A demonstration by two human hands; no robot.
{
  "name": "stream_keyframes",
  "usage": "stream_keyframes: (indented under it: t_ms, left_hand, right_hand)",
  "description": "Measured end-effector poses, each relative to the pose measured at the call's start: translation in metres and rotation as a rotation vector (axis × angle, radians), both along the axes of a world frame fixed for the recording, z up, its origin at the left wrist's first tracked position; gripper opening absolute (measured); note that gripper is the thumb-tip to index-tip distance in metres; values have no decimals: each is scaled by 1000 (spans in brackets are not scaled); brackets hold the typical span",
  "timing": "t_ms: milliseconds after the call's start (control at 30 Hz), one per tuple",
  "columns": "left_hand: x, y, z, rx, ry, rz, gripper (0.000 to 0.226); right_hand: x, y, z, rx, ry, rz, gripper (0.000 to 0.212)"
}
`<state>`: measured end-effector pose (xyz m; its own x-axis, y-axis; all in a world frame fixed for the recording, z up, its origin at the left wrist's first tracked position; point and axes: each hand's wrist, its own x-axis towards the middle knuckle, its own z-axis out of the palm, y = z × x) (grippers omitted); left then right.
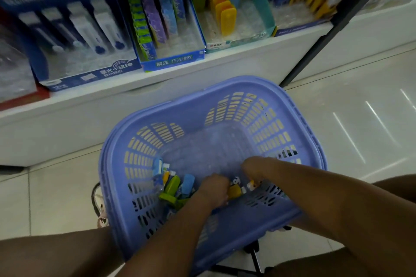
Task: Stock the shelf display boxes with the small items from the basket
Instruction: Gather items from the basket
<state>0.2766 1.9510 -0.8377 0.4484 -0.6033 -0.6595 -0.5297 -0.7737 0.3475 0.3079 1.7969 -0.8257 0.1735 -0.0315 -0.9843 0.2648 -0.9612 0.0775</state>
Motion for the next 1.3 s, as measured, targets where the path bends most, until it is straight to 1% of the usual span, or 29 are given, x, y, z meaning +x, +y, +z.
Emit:
stream_keyframes:
  t_ms: [33, 100, 167, 233, 267, 300, 367, 433, 500, 533, 600, 700, 767, 833, 900, 933, 967, 1033, 1067, 1133, 1167, 1200, 1233, 1300]
  left_hand:
    - [-1, -1, -1, -10, -5, -7, 30]
    - [-3, -4, -3, -46, -16, -4, 36]
    - [-6, -8, -6, -70, -35, 2, 41]
    - [-7, -10, -9, -67, -63, -6, 43]
    - [-7, -11, -10, -65, -63, -3, 44]
    - [-7, -11, -10, -59, -54, 1, 46]
    - [-6, -12, -9, -56, -25, 32, 50]
    - [-4, -13, -6, -70, 2, 128, 43]
    - [1, -11, -1, -110, 46, 301, 28]
    - [4, -9, 2, -146, 65, 396, 23]
    - [13, -6, 11, -245, 87, 580, 22]
    - [40, -9, 36, -374, 113, 823, 37]
    - [64, -15, 62, -419, 142, 886, 29]
    - [83, -21, 92, -573, 260, 996, 19]
    - [98, -25, 125, -738, 362, 1065, 17]
    - [104, -26, 142, -789, 361, 1063, 18]
    - [109, -26, 159, -827, 325, 1049, 19]
    - [116, -24, 189, -886, 196, 1013, 26]
    - [118, -23, 202, -915, 149, 1016, 30]
    - [120, -21, 220, -984, 104, 1027, 32]
    - [119, -20, 226, -1012, 89, 1023, 32]
    - [119, -21, 230, -1036, 83, 1024, 30]
    - [118, -23, 232, -1056, 90, 1033, 29]
    - [117, -27, 233, -1075, 131, 1059, 27]
  right_hand:
    - [0, -2, -4, -18, -27, -31, 12]
    - [2, -7, -4, -18, -50, -97, 32]
    - [12, -11, 1, 75, -103, -95, 43]
    - [25, -14, 13, 190, -142, -74, 47]
    - [30, -14, 23, 221, -162, -90, 45]
    - [35, -17, 29, 245, -191, -136, 36]
    - [42, -18, 47, 281, -231, -240, 10]
    - [47, -18, 65, 307, -232, -313, 35]
    - [52, -21, 82, 334, -250, -367, 45]
    - [54, -24, 91, 342, -261, -405, 45]
    - [61, -32, 108, 379, -284, -491, 43]
    - [70, -44, 136, 472, -313, -651, 38]
    - [75, -50, 158, 592, -358, -790, 30]
    - [81, -54, 182, 749, -381, -905, 14]
    - [88, -58, 208, 899, -397, -997, 15]
    - [91, -60, 220, 967, -427, -1043, 20]
    - [95, -63, 230, 1025, -473, -1082, 25]
    - [102, -68, 246, 1093, -637, -1135, 33]
    - [107, -71, 251, 1126, -748, -1162, 32]
    - [120, -82, 256, 1164, -1005, -1238, 23]
    - [128, -90, 258, 1130, -1147, -1248, 18]
    - [134, -100, 258, 1044, -1291, -1210, 15]
    - [140, -112, 257, 920, -1432, -1120, 14]
    - [151, -134, 256, 696, -1664, -872, 20]
